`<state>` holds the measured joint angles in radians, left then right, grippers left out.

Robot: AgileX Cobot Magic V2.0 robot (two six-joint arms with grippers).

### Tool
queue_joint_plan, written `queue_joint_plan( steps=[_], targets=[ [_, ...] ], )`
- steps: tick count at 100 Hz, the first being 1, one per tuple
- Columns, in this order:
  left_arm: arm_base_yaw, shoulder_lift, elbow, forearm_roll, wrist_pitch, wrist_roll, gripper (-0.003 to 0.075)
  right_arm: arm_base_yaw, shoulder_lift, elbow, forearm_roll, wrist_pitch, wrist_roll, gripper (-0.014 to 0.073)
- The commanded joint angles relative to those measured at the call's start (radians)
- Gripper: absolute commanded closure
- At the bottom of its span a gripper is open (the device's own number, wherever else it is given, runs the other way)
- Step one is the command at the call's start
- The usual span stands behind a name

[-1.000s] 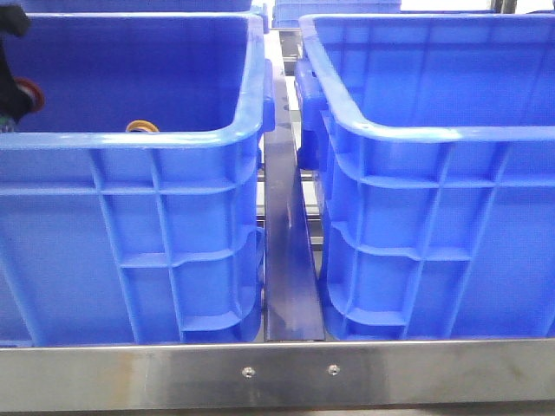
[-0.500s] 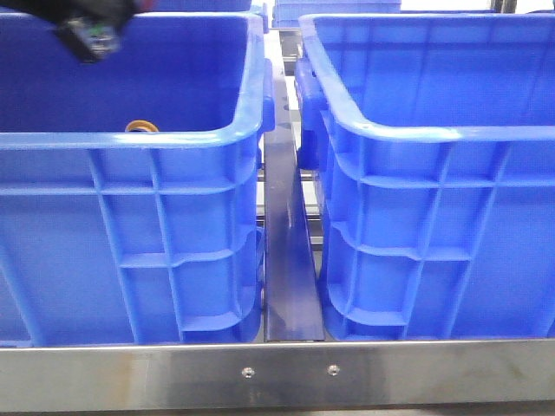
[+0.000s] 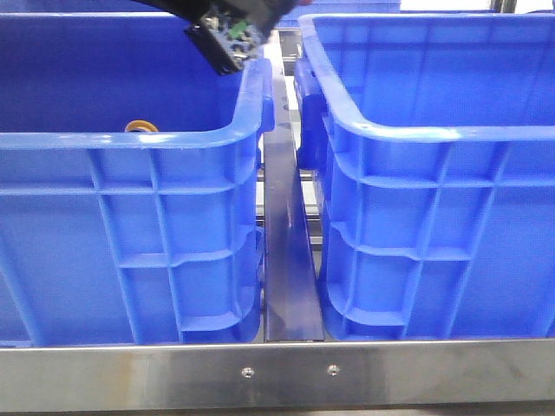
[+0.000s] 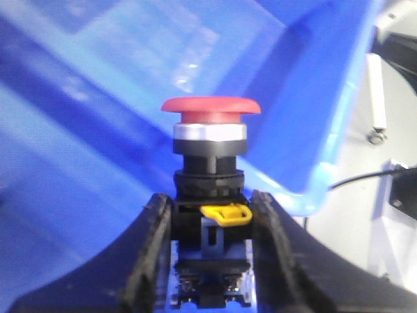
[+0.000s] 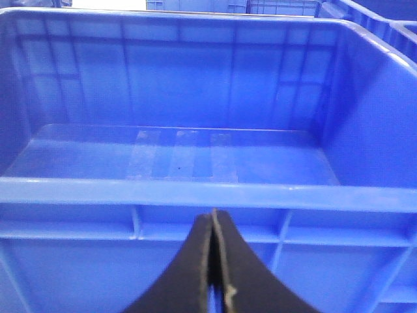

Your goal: Pick red and yellow buttons and place in box

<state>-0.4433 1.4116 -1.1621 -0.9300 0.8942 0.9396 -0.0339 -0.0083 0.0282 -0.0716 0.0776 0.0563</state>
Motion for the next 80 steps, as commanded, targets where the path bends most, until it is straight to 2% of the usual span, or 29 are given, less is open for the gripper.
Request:
queue_joint_plan(
  steps=[1, 41, 59, 72, 80],
  targets=[
    [-0.024, -0.037, -0.028, -0.064, -0.026, 0.004, 0.0731, -0.004, -0.022, 0.005, -0.012, -0.078, -0.001, 0.0661],
    [-0.027, -0.037, -0.028, -0.064, -0.026, 0.004, 0.0731, -0.004, -0.022, 0.005, -0.01, -0.121, -0.001, 0.0661],
    [-0.027, -0.037, -0.028, -0.064, -0.032, 0.004, 0.0731, -0.004, -0.022, 0.002, 0.042, -0.187, -0.001, 0.0661],
    [-0.027, -0.037, -0.028, -0.064, -0.036, 0.004, 0.0731, -0.004, -0.022, -0.035, 0.072, -0.175, 0.0, 0.0661],
    [-0.027, -0.037, -0.028, -0.064, -0.036, 0.004, 0.0731, -0.004, -0.021, -0.106, 0.096, -0.078, 0.002, 0.0661]
  ],
)
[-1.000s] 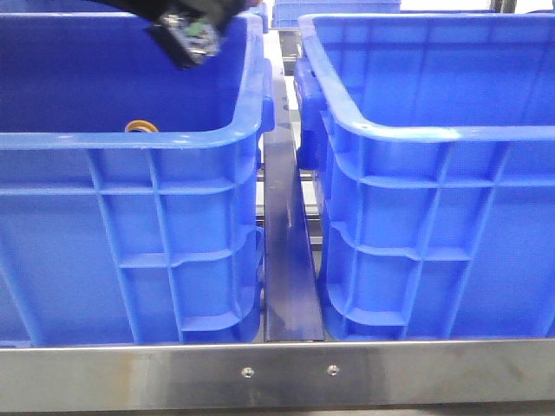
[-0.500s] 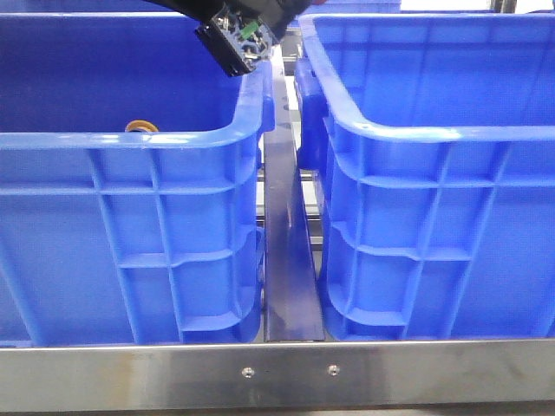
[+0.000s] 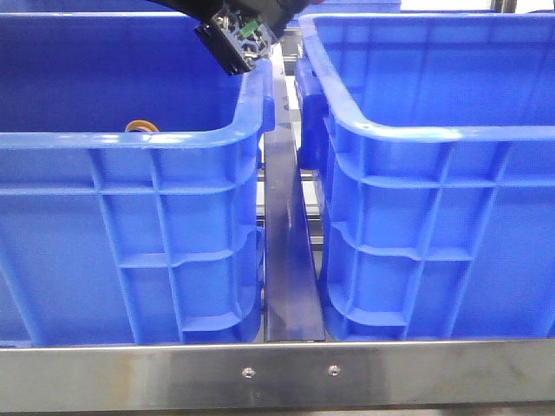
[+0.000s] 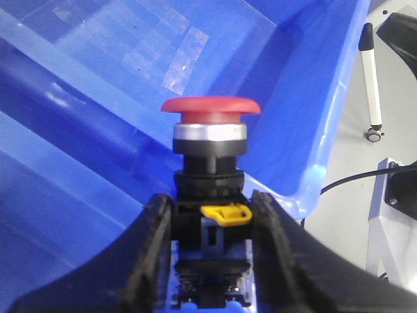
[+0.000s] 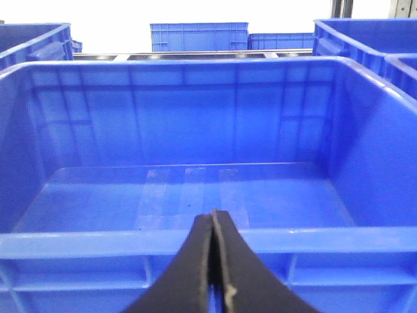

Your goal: Pick red and yellow buttons and place in box

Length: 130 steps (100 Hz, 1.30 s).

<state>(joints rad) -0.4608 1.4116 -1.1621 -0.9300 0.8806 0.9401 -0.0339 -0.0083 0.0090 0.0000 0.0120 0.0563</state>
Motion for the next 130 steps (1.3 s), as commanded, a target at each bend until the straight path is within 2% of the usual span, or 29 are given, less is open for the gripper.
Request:
queue_joint_plan(
  steps=[1, 16, 23, 66, 71, 78, 89, 95, 102, 114, 130],
  targets=[
    [-0.009, -0.037, -0.028, -0.064, -0.023, 0.004, 0.0731, -0.004, -0.019, -0.095, 0.025, 0.0, 0.002, 0.0661],
    [-0.009, -0.037, -0.028, -0.064, -0.025, 0.004, 0.0731, -0.004, 0.05, -0.271, 0.034, 0.283, 0.002, 0.0659],
    [-0.009, -0.037, -0.028, -0.064, -0.025, 0.004, 0.0731, -0.004, 0.107, -0.337, 0.064, 0.368, 0.002, 0.0659],
    [-0.009, -0.037, -0.028, -0.064, -0.025, 0.004, 0.0731, -0.004, 0.65, -0.722, 0.079, 0.695, -0.003, 0.0647],
    [-0.009, -0.037, -0.028, -0.064, -0.025, 0.004, 0.0731, -0.004, 0.706, -0.765, 0.079, 0.713, -0.004, 0.0603],
    [-0.009, -0.037, -0.028, -0.064, -0.025, 0.004, 0.0731, -0.004, 0.779, -0.818, 0.079, 0.733, -0.005, 0.0477],
    [-0.009, -0.037, -0.028, -0.064, -0.025, 0.004, 0.0731, -0.004, 0.869, -0.882, 0.111, 0.744, -0.005, 0.0188],
    [-0.009, -0.037, -0.028, -0.064, -0.025, 0.004, 0.0731, -0.004, 0.917, -0.905, 0.165, 0.742, -0.005, 0.0064],
    [-0.009, -0.037, -0.028, -0.064, -0.025, 0.004, 0.0731, -0.004, 0.963, -0.924, 0.265, 0.744, -0.005, 0.001],
    [-0.009, -0.037, -0.028, -0.064, -0.025, 0.004, 0.0731, -0.003, 1.027, -0.952, 0.526, 0.78, -0.083, 0.0026],
    [-0.009, -0.037, -0.028, -0.064, -0.025, 0.004, 0.0731, -0.003, 1.075, -0.963, 0.99, 0.821, -0.372, 0.0069]
  ],
)
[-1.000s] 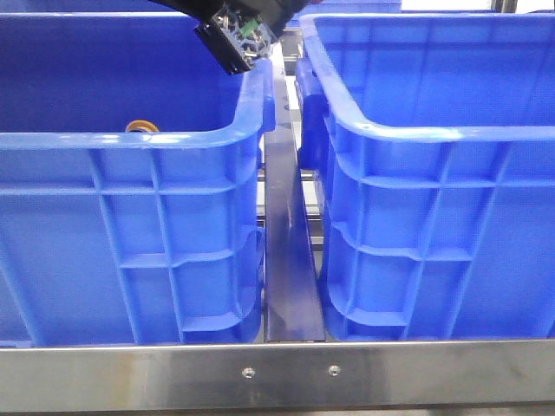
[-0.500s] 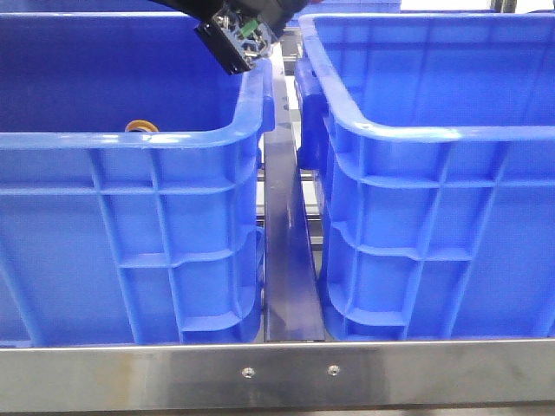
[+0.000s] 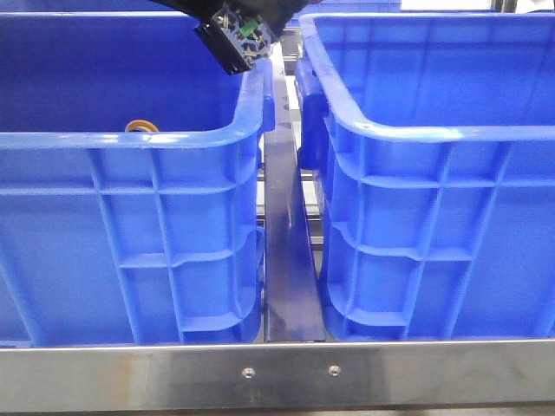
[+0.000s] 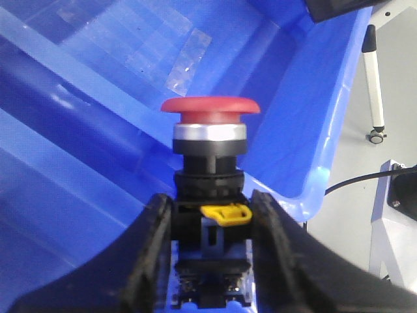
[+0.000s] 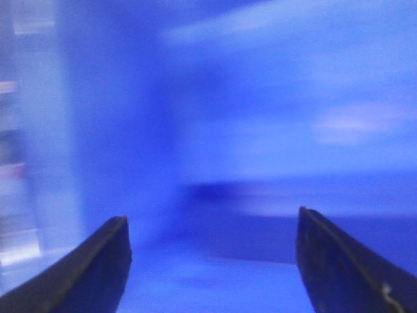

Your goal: Pick red and yellow buttons and place in box

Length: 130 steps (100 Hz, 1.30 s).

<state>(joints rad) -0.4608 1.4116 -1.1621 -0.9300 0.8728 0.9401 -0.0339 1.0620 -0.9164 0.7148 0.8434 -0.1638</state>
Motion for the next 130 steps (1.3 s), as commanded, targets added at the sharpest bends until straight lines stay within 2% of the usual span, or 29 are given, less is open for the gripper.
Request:
queue_joint_plan(
  steps=[1, 11, 21, 48, 83, 120, 130],
  targets=[
    [-0.009, -0.037, -0.028, -0.064, -0.017, 0.004, 0.0731, -0.003, 0.007, -0.038, 0.295, -0.004, -0.178, 0.007],
    [-0.009, -0.037, -0.028, -0.064, -0.017, 0.004, 0.0731, -0.003, 0.034, -0.038, 0.544, 0.053, -0.325, 0.0072],
    [-0.009, -0.037, -0.028, -0.064, -0.017, 0.004, 0.0731, 0.022, 0.067, -0.038, 0.652, 0.085, -0.385, 0.0072],
    [-0.009, -0.037, -0.028, -0.064, -0.021, 0.004, 0.0731, 0.157, 0.171, -0.056, 0.657, 0.063, -0.387, 0.0072],
    [-0.009, -0.037, -0.028, -0.064, -0.021, 0.004, 0.0731, 0.24, 0.257, -0.079, 0.678, 0.04, -0.399, 0.0072],
    [-0.009, -0.037, -0.028, -0.064, -0.021, 0.004, 0.0731, 0.256, 0.31, -0.121, 0.7, 0.063, -0.403, 0.0073],
    [-0.009, -0.037, -0.028, -0.064, -0.021, 0.004, 0.0731, 0.256, 0.311, -0.121, 0.701, 0.065, -0.408, 0.0113]
  ],
)
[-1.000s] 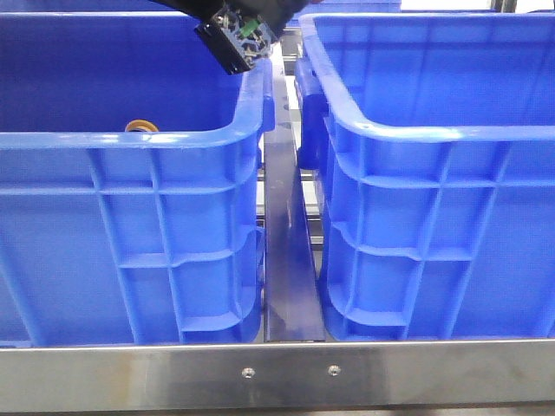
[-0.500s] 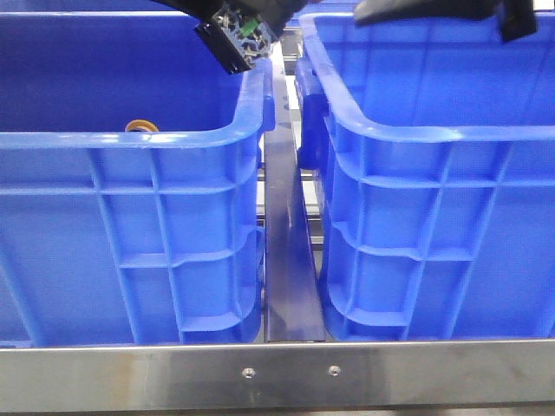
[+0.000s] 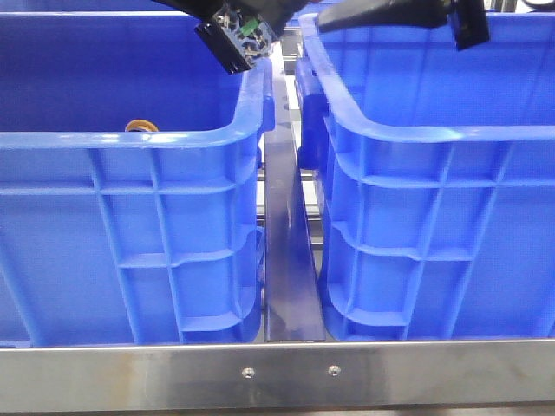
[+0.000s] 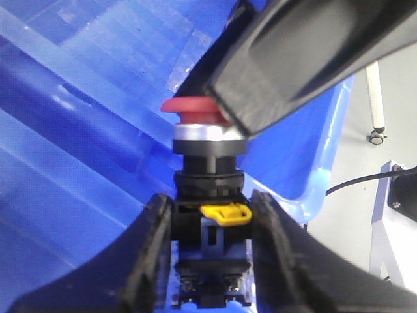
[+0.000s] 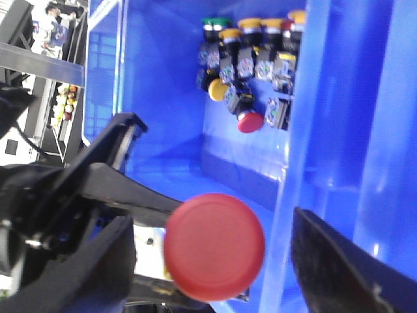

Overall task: Pick red and yellow buttons and place in box
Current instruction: 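Grasp the red button cap with the right gripper from the left gripper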

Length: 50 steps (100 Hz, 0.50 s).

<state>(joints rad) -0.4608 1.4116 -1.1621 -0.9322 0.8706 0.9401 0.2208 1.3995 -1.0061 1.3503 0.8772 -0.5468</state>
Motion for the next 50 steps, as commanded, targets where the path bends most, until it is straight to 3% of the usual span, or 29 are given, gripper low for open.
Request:
queue_joint_plan(
  steps=[1, 21, 50],
  targets=[
    [-0.009, -0.037, -0.028, -0.062, -0.019, 0.004, 0.0731, 0.001, -0.027, -0.031, 0.066, 0.032, -0.025, 0.0127],
    [-0.009, -0.037, -0.028, -0.062, -0.019, 0.004, 0.0731, 0.001, -0.027, -0.031, 0.067, 0.054, -0.025, 0.0377],
    [-0.009, -0.037, -0.028, -0.062, -0.023, 0.004, 0.0731, 0.001, -0.027, -0.031, 0.069, 0.059, -0.025, 0.0383]
  ],
)
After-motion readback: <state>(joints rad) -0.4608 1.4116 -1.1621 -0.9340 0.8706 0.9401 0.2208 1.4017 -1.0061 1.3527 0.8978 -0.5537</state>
